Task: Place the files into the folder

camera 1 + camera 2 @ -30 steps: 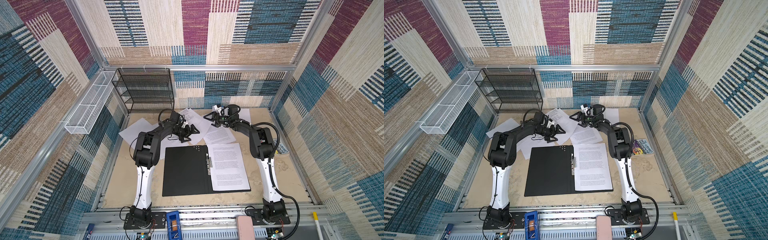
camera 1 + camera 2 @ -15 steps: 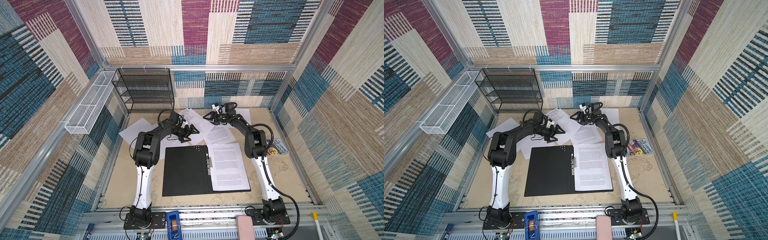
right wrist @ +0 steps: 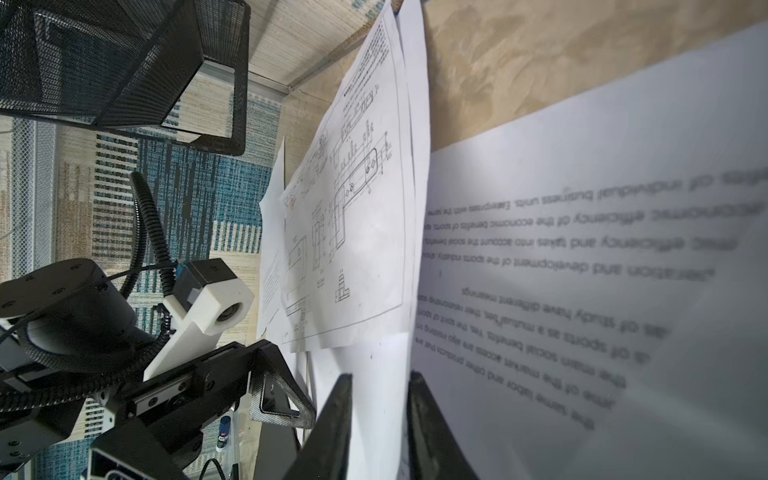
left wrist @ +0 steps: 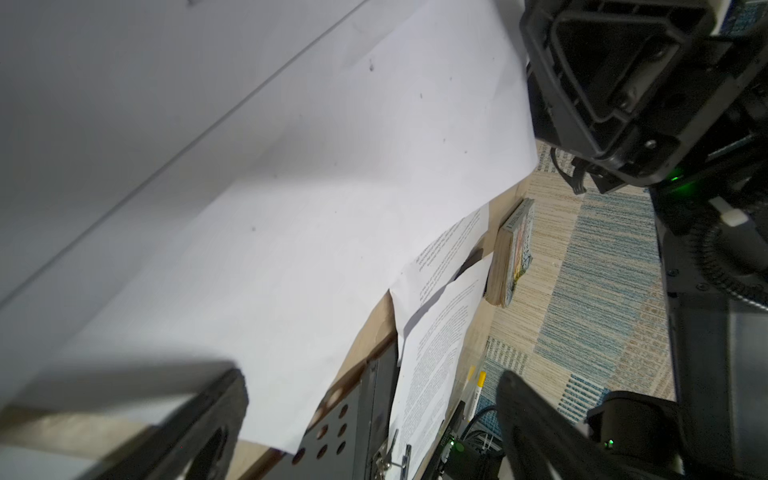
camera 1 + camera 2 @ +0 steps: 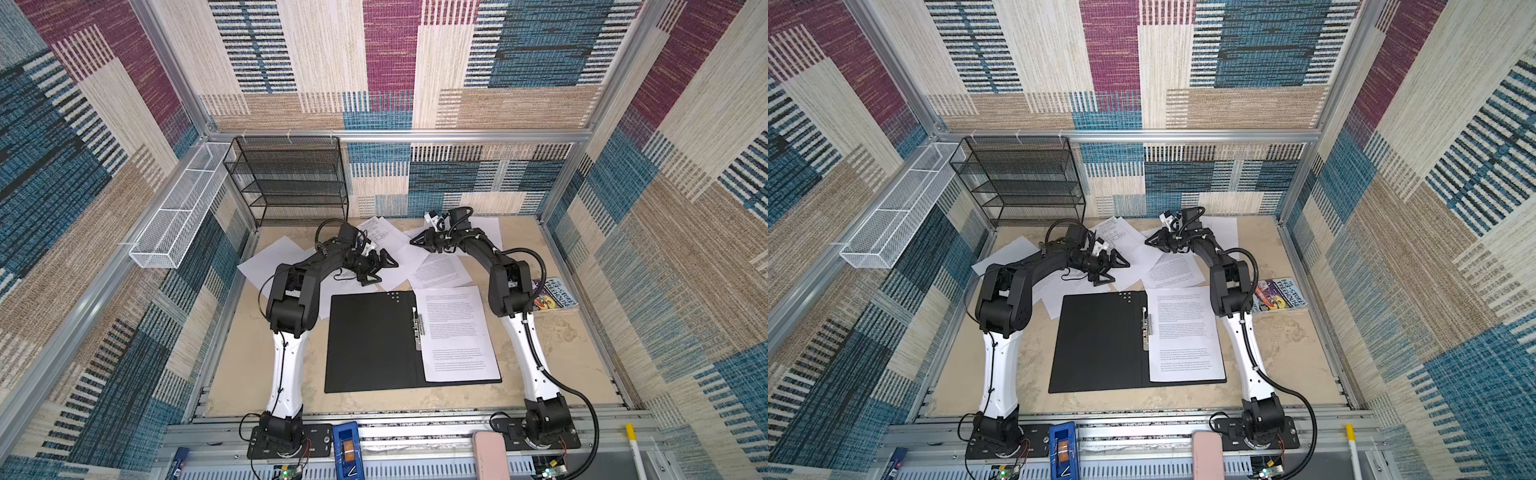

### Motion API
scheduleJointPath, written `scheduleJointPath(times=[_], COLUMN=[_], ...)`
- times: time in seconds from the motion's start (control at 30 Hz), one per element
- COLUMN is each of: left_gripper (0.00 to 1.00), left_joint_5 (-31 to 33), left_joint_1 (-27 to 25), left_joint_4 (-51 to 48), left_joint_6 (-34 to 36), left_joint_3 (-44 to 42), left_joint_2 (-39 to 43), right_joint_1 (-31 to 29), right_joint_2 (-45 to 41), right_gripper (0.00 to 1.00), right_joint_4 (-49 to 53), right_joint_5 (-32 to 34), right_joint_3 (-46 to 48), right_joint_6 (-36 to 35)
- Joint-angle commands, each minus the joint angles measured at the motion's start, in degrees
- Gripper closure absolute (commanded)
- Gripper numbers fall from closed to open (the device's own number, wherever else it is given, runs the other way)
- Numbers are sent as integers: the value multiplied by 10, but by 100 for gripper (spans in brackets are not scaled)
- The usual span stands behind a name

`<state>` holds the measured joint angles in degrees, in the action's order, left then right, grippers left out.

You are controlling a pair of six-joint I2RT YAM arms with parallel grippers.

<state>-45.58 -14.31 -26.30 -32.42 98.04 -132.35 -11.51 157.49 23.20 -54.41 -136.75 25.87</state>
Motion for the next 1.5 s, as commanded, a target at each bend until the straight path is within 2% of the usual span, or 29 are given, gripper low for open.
scheduleJointPath(times=[0.0,0.07,0.23,0.43,0.57,0.67,0.83,0.97,1.1,1.27,1.47], left_gripper=[2,2,2,1,0,0,0,0,0,0,0], left_joint_5=[129,129,78,19,9,15,41,79,84,86,88], left_joint_1=[3,4,2,-5,-5,-5,-10,-20,-27,-27,-28], left_joint_4=[-129,-129,-128,-128,-128,-127,-127,-120,-78,-43,-33], left_joint_6=[6,9,10,6,0,4,22,21,-7,-31,-40], left_joint_3=[-12,-11,-6,9,-15,-56,-175,-286,-376,-429,-437], left_joint_2=[-16,-14,10,89,156,212,301,347,373,375,351], right_joint_1=[0,0,1,11,20,29,70,107,118,118,118], right_joint_2=[3,3,-12,-86,-174,-270,-494,-684,-836,-980,-1082], right_gripper=[79,87,100,100,100,100,100,100,100,100,100], right_joint_4=[0,-2,1,13,23,-11,-117,-131,-122,-110,-66], right_joint_5=[7,7,15,52,107,124,132,153,168,197,221], right_joint_3=[-5,-4,-6,1,54,159,434,628,793,976,1079], right_joint_6=[-4,-2,2,22,25,33,70,68,68,73,79])
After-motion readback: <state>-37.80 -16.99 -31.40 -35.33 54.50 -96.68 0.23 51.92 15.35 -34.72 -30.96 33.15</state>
